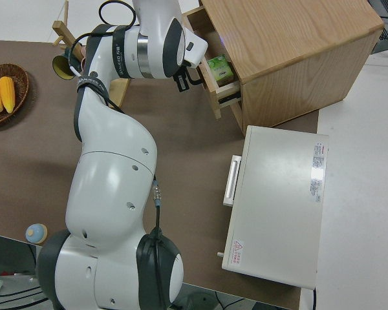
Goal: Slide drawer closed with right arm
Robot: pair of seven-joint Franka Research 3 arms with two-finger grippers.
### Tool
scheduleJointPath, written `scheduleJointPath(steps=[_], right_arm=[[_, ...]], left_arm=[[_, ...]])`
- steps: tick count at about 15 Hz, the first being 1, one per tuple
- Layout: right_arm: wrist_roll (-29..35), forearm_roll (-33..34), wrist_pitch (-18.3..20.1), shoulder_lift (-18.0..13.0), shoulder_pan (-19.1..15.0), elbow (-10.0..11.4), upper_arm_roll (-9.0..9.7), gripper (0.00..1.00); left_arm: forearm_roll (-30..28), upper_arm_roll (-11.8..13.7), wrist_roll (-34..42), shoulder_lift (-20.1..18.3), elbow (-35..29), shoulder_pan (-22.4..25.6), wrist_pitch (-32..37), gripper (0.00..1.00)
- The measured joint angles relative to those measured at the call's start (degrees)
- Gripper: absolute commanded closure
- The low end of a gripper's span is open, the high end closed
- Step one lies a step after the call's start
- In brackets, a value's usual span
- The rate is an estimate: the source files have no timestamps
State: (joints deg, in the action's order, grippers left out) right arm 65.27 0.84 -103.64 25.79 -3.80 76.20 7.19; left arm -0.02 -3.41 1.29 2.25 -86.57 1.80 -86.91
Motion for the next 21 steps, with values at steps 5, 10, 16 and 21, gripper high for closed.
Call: scheduleJointPath(steps=[5, 10, 16, 21], right_arm=[[-2.99, 0.00, -0.06, 1.66, -2.84, -1.89, 0.12, 1.000], [-5.43, 0.00, -0.07, 2.37, -4.34, -3.16, 0.13, 1.000], [-6.61, 0.39, -0.98, 2.46, -5.28, -3.72, 0.45, 1.000], [-8.67, 0.38, -1.14, 2.50, -5.99, -3.73, 1.03, 1.000]], left_arm=[[0.00, 0.00, 0.00, 0.00, 0.00, 0.00, 0.00, 0.01], [0.00, 0.00, 0.00, 0.00, 0.00, 0.00, 0.00, 0.01], [0.00, 0.00, 0.00, 0.00, 0.00, 0.00, 0.00, 0.01], [0.00, 0.00, 0.00, 0.00, 0.00, 0.00, 0.00, 0.01]])
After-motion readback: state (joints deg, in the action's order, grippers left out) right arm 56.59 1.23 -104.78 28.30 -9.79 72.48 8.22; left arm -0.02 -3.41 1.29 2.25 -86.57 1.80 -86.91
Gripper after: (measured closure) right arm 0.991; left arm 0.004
